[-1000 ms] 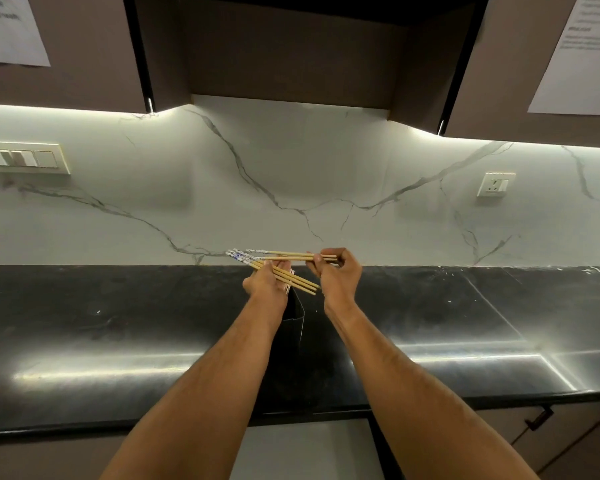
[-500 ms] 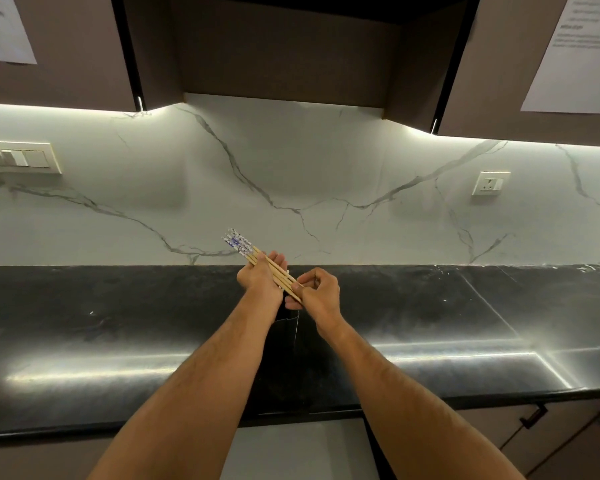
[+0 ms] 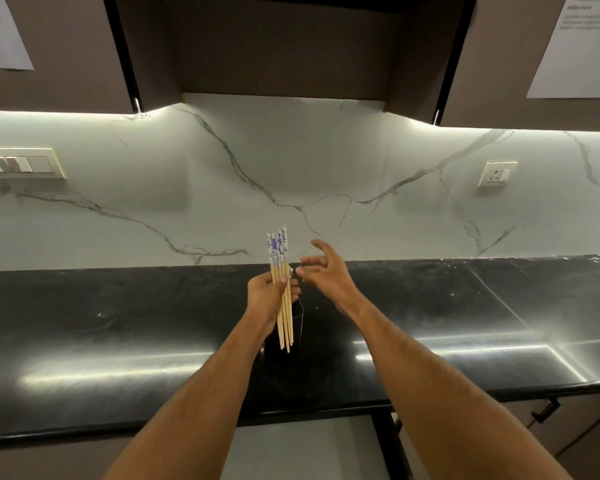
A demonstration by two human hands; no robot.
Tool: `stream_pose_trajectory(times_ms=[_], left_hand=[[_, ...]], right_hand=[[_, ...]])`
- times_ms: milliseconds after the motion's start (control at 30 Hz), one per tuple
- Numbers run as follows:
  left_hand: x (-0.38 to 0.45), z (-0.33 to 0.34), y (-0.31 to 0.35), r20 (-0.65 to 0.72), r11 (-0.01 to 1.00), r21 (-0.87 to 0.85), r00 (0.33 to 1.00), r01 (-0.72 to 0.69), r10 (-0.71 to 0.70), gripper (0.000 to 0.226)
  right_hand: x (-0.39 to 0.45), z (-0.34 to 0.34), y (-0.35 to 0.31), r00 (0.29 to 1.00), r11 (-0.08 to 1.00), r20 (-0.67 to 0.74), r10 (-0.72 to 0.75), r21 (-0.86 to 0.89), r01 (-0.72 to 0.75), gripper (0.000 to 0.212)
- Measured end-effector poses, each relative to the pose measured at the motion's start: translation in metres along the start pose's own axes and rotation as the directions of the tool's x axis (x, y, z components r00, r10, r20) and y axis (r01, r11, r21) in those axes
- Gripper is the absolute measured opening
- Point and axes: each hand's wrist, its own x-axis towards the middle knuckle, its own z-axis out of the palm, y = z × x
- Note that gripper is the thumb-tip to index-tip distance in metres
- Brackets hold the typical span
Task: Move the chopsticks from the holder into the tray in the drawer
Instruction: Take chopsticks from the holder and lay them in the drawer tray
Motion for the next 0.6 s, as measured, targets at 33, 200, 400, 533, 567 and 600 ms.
stream_pose_trajectory(times_ms=[33,200,400,533,567,600], left_hand=[[-0.002,-0.002,-0.004,0.07,1.0,0.021,0.997,0.013,-0.014,0.018],[-0.011,-0.009,-0.009,0.279,0.993,0.104,0.956,0.062,-0.088,0.022],[-0.016,-0.009,-0.01,0.361,0.98,0.181,0.922,0.077,-0.139,0.022],[-0.017,-0.01,-0.012,0.374,0.977,0.199,0.915,0.079,-0.15,0.023],[-0.017,-0.01,-0.013,0.375,0.977,0.197,0.914,0.083,-0.154,0.023],[-0.018,-0.009,-0.014,0.375,0.977,0.193,0.914,0.088,-0.157,0.023]], right_hand=[[0.004,-0.003,-0.004,0.999,0.999,0.015,-0.034,-0.012,0.034,0.084],[0.013,-0.013,-0.011,0.989,0.988,0.074,-0.13,-0.078,0.136,0.095],[0.01,-0.014,-0.001,0.989,0.973,0.049,-0.139,-0.18,0.145,0.071],[0.007,-0.014,0.005,0.993,0.983,0.027,-0.111,-0.147,0.114,0.069],[0.006,-0.014,0.006,0.994,0.984,0.026,-0.109,-0.138,0.111,0.07],[0.005,-0.014,0.006,0.994,0.985,0.026,-0.109,-0.134,0.111,0.071]])
